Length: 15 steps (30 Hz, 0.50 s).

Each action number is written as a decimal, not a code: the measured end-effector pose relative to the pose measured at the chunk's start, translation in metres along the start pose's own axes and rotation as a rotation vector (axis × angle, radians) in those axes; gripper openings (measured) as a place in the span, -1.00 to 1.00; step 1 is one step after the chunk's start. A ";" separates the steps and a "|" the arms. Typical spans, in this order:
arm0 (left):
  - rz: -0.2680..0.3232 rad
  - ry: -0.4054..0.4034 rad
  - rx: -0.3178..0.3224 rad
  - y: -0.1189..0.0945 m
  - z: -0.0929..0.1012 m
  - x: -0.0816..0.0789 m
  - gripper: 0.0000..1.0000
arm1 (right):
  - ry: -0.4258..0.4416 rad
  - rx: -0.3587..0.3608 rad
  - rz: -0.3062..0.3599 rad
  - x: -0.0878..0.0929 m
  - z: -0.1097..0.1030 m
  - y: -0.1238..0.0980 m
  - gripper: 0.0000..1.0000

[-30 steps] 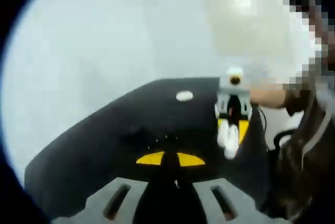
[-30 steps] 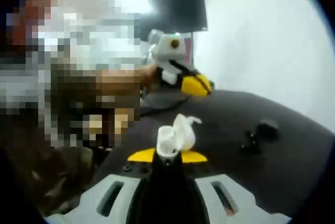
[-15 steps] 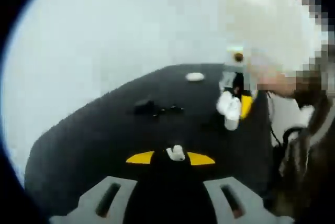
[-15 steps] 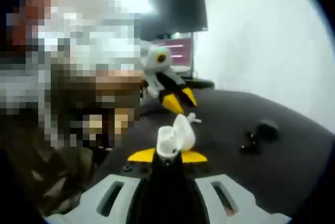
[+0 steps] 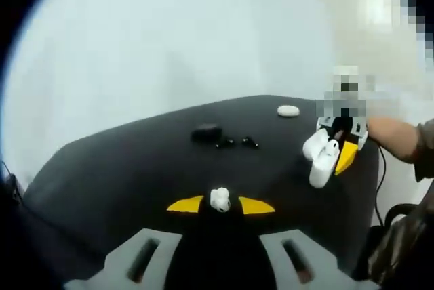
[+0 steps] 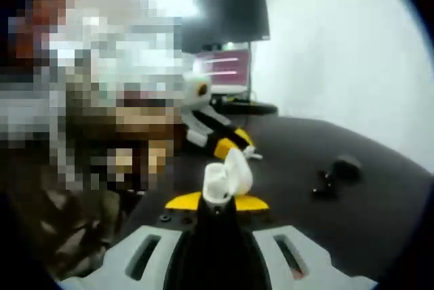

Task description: Pick up three earphones and place each one into its charging case using tactile feedback, ensure that each earphone is properly inserted and securely positioned inside the case.

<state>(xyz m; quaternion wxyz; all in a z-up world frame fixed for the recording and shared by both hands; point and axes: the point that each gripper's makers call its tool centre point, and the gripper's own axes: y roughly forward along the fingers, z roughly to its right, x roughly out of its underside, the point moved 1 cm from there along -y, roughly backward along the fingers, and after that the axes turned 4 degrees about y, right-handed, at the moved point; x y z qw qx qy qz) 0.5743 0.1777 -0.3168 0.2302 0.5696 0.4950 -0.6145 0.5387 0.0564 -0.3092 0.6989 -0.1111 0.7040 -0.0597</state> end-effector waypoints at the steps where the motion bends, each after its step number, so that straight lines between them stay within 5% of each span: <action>1: -0.002 0.005 0.003 0.001 0.000 0.000 -0.77 | 0.000 0.000 0.000 0.000 0.000 0.000 -0.65; 7: -0.005 0.099 0.081 -0.003 -0.003 -0.010 -0.82 | -0.003 -0.001 0.001 0.000 0.000 -0.001 -0.65; 10: 0.024 0.223 0.203 -0.019 0.012 -0.035 -0.82 | -0.001 -0.003 0.002 0.000 0.000 -0.001 -0.65; 12: 0.033 0.401 0.332 -0.034 0.035 -0.053 -0.82 | 0.005 -0.005 0.002 0.000 0.000 0.000 -0.65; 15: 0.013 0.523 0.416 -0.049 0.060 -0.075 -0.82 | 0.006 -0.003 0.002 0.000 0.000 0.000 -0.65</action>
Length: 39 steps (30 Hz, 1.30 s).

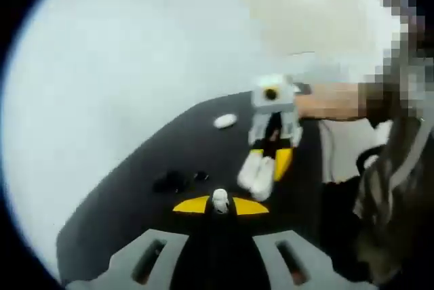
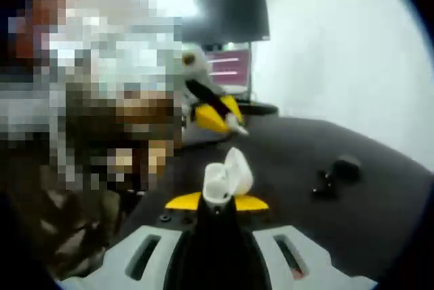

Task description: Pick up three earphones and place each one into its charging case using tactile feedback, ensure that each earphone is properly inserted and securely positioned inside the case.

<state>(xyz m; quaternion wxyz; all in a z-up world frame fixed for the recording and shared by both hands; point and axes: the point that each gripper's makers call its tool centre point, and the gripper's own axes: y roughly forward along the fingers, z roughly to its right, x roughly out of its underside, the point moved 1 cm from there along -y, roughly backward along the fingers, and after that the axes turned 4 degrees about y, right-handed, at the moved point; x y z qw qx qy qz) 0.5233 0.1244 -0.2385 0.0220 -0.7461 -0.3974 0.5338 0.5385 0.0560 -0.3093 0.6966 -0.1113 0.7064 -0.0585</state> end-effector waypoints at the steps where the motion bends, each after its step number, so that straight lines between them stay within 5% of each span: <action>1: -0.034 0.027 0.044 0.000 0.005 -0.006 -0.82 | -0.002 0.000 0.000 0.000 0.000 0.000 -0.65; 8: -0.266 0.115 0.303 0.016 0.026 -0.013 -0.82 | -0.002 0.002 -0.001 0.000 0.001 0.000 -0.65; 13: -0.461 0.154 0.361 0.034 0.033 -0.002 -0.82 | -0.007 0.001 0.000 0.000 0.000 -0.001 -0.65; 39: -0.660 0.176 0.366 0.045 0.040 0.006 -0.81 | -0.011 -0.013 0.013 -0.002 -0.003 0.000 -0.65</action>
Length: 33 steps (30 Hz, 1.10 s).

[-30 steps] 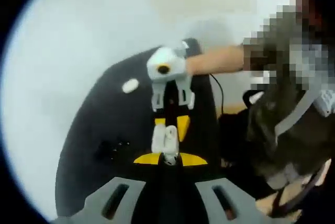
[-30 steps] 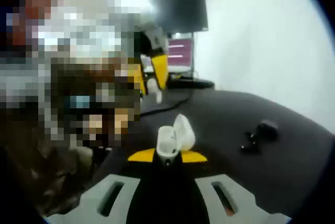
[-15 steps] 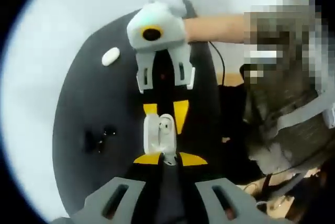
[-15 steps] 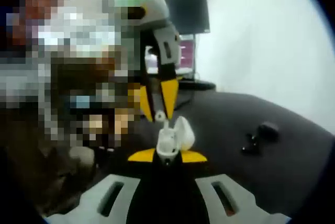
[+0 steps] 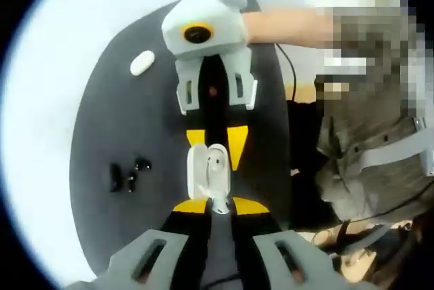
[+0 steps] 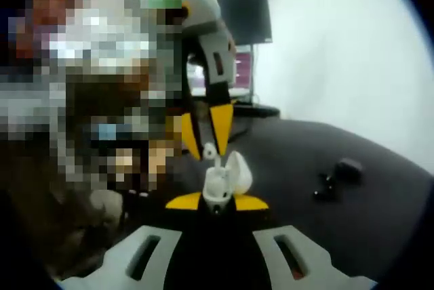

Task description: Pick up three earphones and place each one into its charging case using tactile feedback, ensure that each earphone is properly inserted and securely positioned inside the case.

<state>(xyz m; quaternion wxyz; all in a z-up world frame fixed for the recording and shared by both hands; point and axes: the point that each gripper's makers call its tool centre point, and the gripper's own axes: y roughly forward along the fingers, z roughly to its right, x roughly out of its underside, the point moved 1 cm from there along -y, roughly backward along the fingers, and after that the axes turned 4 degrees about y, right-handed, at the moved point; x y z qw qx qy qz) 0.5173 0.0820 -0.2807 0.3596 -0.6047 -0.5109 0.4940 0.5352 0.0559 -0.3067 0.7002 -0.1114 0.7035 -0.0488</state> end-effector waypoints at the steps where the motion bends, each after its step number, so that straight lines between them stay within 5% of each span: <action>1: -0.005 0.002 -0.001 0.001 0.000 -0.002 -0.81 | -0.001 0.000 0.000 0.000 0.000 0.000 -0.65; 15: -0.110 -0.003 0.006 -0.005 -0.004 -0.002 -0.81 | 0.001 -0.008 0.010 -0.002 0.000 -0.001 -0.65; 21: -0.240 -0.002 0.017 -0.002 0.002 0.002 -0.82 | 0.004 -0.010 0.012 -0.002 -0.001 -0.001 -0.65; 33: -0.363 0.034 0.028 0.005 0.003 -0.003 -0.82 | -0.008 -0.018 0.021 -0.004 -0.004 -0.001 -0.65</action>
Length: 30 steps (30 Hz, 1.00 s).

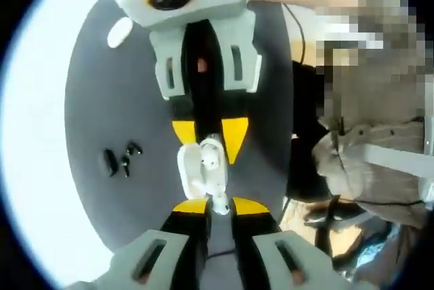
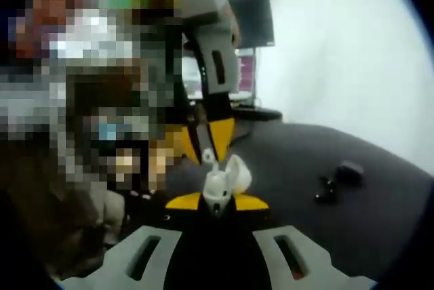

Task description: Pick up three earphones and place each one into its charging case using tactile feedback, ensure that each earphone is properly inserted and securely positioned inside the case.

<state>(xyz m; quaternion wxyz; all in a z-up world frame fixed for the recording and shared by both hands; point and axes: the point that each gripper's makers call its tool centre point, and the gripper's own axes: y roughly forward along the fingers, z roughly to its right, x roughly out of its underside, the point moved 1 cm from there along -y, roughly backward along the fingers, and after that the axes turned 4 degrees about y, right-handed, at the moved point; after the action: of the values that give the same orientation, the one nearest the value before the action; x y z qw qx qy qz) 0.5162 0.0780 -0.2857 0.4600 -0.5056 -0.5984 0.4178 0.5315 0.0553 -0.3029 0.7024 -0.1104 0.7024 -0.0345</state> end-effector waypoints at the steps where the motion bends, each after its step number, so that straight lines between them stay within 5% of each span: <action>1: -0.012 0.001 -0.002 0.000 0.000 0.000 -0.82 | 0.001 0.001 0.001 0.000 0.000 0.000 -0.65; 20: 0.141 -0.014 -0.019 0.007 -0.004 0.001 -0.75 | 0.007 0.001 0.010 -0.002 0.002 -0.001 -0.65; 24: 0.251 -0.044 -0.017 0.005 0.000 0.002 -0.69 | 0.006 0.002 0.010 -0.002 0.002 -0.001 -0.65; 30: 0.588 -0.179 -0.004 -0.009 0.006 0.031 -0.68 | 0.013 0.001 0.008 -0.001 0.004 -0.001 -0.65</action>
<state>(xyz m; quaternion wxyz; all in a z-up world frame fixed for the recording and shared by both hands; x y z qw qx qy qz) 0.5058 0.1071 -0.2741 0.2638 -0.6195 -0.4652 0.5747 0.5360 0.0551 -0.3015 0.6978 -0.1070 0.7075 -0.0330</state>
